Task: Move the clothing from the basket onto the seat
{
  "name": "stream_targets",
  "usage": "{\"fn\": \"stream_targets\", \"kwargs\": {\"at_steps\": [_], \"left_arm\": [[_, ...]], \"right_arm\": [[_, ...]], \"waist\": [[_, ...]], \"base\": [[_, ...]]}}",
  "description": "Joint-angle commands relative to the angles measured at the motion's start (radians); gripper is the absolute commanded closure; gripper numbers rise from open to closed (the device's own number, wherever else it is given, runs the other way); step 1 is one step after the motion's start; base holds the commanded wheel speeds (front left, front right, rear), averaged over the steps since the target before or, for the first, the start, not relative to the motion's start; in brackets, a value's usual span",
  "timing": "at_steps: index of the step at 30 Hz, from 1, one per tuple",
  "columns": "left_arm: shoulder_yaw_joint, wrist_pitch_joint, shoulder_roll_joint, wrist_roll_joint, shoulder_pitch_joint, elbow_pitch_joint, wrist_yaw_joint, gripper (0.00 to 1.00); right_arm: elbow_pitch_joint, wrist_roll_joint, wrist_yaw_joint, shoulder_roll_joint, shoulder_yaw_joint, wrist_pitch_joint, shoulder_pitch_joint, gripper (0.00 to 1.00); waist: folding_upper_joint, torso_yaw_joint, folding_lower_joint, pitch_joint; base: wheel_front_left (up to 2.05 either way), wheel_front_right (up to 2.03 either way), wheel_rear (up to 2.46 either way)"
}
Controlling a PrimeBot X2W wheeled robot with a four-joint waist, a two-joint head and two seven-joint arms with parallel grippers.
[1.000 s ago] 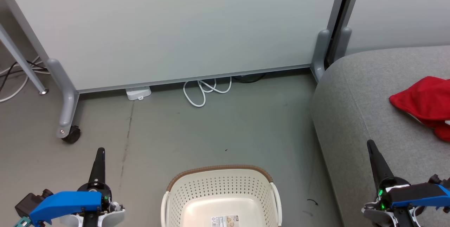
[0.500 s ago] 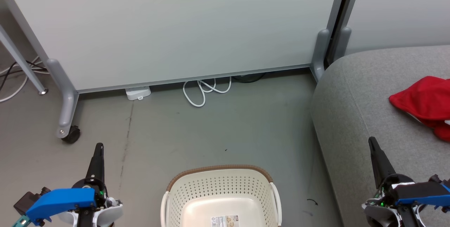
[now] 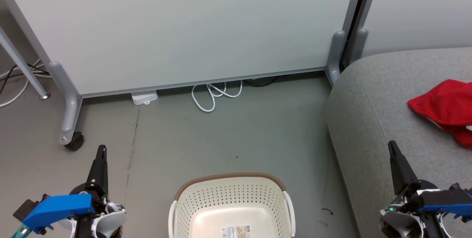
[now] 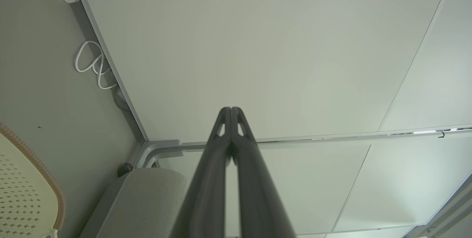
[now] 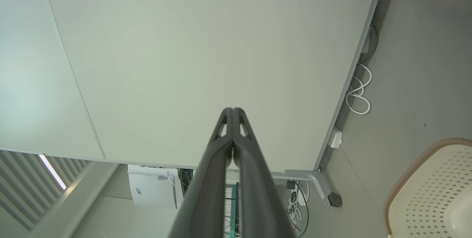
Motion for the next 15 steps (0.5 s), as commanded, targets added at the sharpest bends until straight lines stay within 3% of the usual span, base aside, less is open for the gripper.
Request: {"fn": "stream_targets", "kwargs": {"at_steps": [1, 15], "left_arm": [[0.004, 0.008, -0.002, -0.017, -0.013, -0.006, -0.002, 1.00], [0.007, 0.014, -0.002, -0.038, -0.014, -0.009, -0.002, 1.00]], "right_arm": [[0.002, 0.023, 0.001, -0.006, -0.003, 0.005, -0.013, 1.00], [0.002, 0.045, 0.001, -0.006, -0.003, 0.007, -0.014, 1.00]], "waist": [[0.0000, 0.000, 0.0000, 0.000], [0.0000, 0.000, 0.0000, 0.000]], "base": [[0.00, 0.00, 0.00], [0.00, 0.00, 0.00]]}}
